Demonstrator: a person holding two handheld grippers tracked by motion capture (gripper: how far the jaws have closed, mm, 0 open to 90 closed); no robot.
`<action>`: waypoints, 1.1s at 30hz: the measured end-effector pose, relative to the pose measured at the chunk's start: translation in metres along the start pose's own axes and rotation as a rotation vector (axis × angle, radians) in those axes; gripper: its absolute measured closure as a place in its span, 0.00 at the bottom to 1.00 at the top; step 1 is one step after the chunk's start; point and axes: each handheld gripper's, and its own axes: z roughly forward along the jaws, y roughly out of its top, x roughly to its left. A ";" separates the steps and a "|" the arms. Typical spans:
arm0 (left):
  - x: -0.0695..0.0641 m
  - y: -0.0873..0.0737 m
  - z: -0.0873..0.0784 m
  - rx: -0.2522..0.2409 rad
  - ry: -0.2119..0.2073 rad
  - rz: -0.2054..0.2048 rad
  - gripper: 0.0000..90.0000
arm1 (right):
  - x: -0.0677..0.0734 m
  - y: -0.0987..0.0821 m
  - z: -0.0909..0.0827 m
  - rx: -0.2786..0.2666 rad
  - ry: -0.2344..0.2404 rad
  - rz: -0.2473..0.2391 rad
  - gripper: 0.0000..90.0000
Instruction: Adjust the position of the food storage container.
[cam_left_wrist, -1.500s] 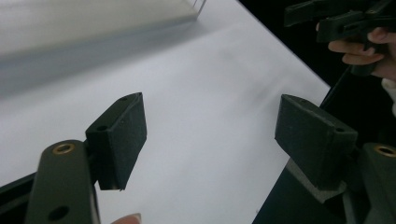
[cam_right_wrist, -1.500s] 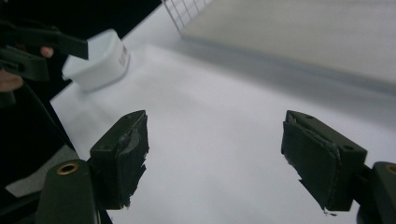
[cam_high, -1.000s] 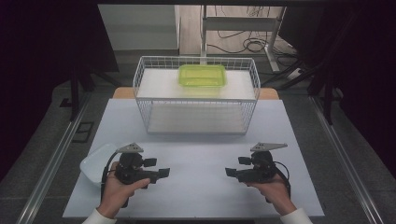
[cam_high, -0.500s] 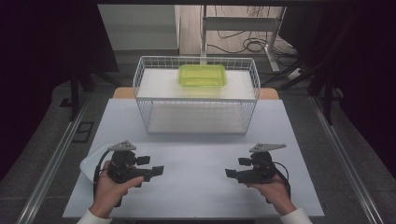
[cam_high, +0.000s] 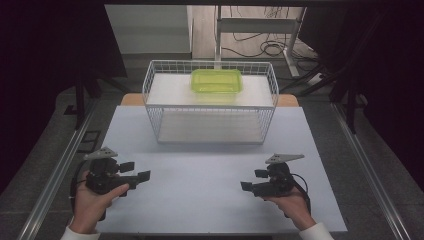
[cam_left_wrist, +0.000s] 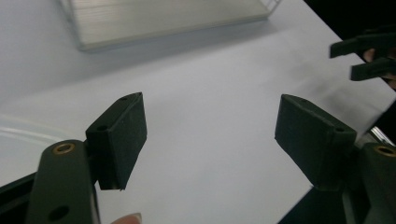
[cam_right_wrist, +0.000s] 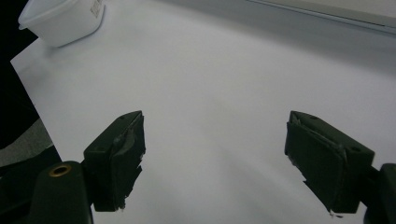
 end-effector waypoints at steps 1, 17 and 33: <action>0.004 -0.001 -0.001 -0.003 0.011 -0.007 0.28 | 0.000 0.000 0.000 -0.001 0.000 0.003 0.22; 0.065 0.005 -0.018 -0.016 0.152 -0.068 0.29 | 0.000 0.005 0.004 -0.006 -0.004 0.009 0.24; 0.113 0.011 -0.013 0.039 0.248 -0.079 0.44 | 0.000 0.004 0.005 0.000 -0.005 0.005 0.24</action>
